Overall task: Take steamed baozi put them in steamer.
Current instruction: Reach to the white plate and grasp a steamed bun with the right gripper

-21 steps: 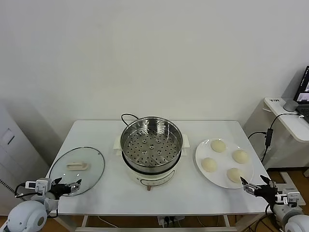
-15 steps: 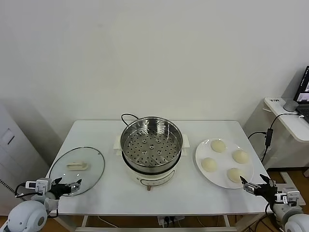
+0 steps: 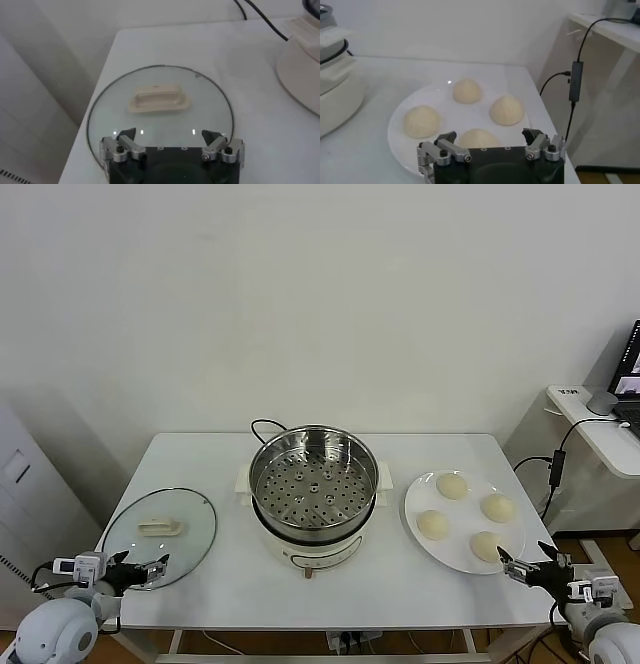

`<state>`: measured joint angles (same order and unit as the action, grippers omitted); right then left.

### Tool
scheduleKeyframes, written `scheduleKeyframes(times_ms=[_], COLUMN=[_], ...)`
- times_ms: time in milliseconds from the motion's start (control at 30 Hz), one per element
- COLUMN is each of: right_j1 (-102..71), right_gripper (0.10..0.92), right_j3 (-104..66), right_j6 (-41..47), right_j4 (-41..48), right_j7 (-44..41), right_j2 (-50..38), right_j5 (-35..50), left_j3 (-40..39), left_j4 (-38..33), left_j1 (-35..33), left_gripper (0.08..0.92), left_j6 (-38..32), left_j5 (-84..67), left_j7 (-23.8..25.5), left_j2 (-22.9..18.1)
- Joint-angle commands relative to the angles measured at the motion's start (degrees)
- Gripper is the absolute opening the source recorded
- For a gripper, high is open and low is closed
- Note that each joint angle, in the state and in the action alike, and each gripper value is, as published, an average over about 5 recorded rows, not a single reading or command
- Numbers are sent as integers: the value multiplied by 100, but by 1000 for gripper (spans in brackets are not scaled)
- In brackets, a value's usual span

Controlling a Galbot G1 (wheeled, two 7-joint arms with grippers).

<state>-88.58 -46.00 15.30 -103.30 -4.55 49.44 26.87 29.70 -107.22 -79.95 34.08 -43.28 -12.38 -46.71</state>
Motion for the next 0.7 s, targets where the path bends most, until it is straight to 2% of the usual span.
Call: scheduleKeyframes(times_ms=[33,267,400,567,700], right_j1=[850,2176,2798,3706,4784], right_gripper=[823,823,823,823,823], right_j3=[259,1090,1779,2661,3584], right_j6=[-1159,-1918,-2038,-1999,-1919], right_j4=[600,1249,1496,1832,2301], right_j7=[-229,-301,-372,-1473,-2339], right_j2=[-304,-801,-1151,-1440,-1612], right_j5=[-3208,-4712,-5472,-5441,-4930], left_j3=[-1,11,24,47,49], left_j4=[-16,-24,-42,-83,-106], left_j1=[5,-3,-14,-38,-43], left_gripper=[823,823,823,823,823], left_j6=[11,35,34,38,55], left_j5=[74,141,240,280,314], left_j7=[6,9,16,14,9], left_j2=[-48,-144,-203,-252,-253])
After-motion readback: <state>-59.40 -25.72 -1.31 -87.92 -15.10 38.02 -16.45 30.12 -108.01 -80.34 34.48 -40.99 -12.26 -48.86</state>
